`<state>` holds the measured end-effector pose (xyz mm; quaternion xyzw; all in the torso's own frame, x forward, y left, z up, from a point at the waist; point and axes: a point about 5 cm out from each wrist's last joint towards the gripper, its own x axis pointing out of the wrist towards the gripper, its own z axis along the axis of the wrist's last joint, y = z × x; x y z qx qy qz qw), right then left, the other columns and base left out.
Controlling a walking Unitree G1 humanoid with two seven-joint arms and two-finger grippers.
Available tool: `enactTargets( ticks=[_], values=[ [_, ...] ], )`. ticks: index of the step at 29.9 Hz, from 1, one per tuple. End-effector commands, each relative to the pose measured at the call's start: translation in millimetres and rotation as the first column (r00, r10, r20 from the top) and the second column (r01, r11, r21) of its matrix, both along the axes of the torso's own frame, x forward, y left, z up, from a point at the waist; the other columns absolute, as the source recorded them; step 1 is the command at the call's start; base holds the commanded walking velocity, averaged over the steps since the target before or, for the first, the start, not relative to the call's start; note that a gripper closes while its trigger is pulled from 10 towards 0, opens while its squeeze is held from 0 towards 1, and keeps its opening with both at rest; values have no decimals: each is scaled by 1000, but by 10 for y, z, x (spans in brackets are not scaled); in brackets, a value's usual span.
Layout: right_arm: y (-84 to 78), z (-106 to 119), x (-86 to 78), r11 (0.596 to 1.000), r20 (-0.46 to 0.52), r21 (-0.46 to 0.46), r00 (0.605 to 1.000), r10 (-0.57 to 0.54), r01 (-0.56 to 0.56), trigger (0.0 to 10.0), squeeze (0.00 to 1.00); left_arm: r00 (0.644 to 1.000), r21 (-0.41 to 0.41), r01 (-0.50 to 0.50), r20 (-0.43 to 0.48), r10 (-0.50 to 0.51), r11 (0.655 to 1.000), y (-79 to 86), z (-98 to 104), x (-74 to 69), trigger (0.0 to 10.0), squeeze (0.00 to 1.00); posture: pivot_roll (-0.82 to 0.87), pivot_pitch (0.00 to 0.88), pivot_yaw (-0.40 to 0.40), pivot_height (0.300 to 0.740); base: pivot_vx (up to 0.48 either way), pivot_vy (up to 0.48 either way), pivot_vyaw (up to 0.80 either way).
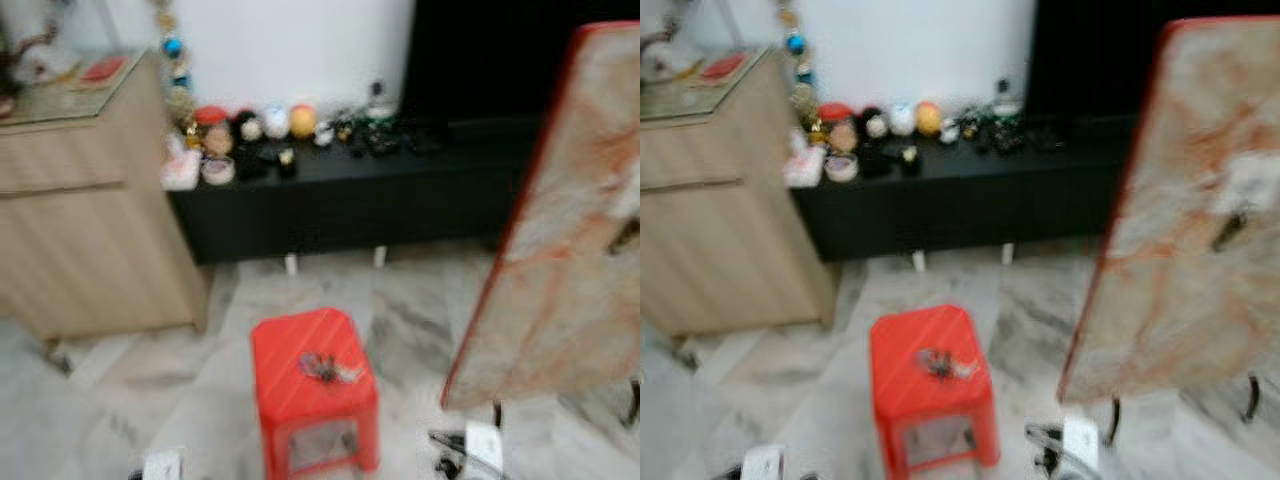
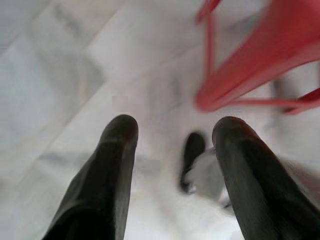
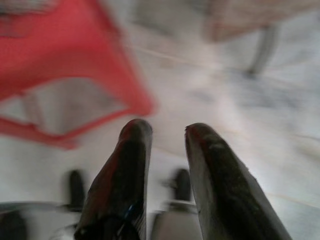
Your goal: Hang keys on a hook
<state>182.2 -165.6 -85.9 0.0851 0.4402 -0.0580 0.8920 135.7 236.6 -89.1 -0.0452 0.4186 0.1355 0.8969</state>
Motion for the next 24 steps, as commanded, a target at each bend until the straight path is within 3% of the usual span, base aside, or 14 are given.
enactTargets(
  ticks=[1, 13, 24],
  values=[
    [-127, -1, -25, 999, -5, -31, 1000, -10, 10, 10000, 0, 1000, -6, 12, 27, -11, 1000, -54, 20, 83, 10000, 0, 86, 20, 1, 740, 0, 480, 0],
    [-134, 2, -22, 1000, -2, -29, 1000, -10, 10, 10000, 0, 999, -3, 5, 36, -4, 1000, -52, 23, 74, 10000, 0, 88, 30, 0, 740, 0, 437, 0],
    [-148, -3, -36, 999, -5, -32, 1000, -16, 16, 10000, 0, 999, 0, 12, 50, -12, 1000, -62, 32, 89, 10000, 0, 90, 35, 0, 740, 0, 0, 0]
  ],
)
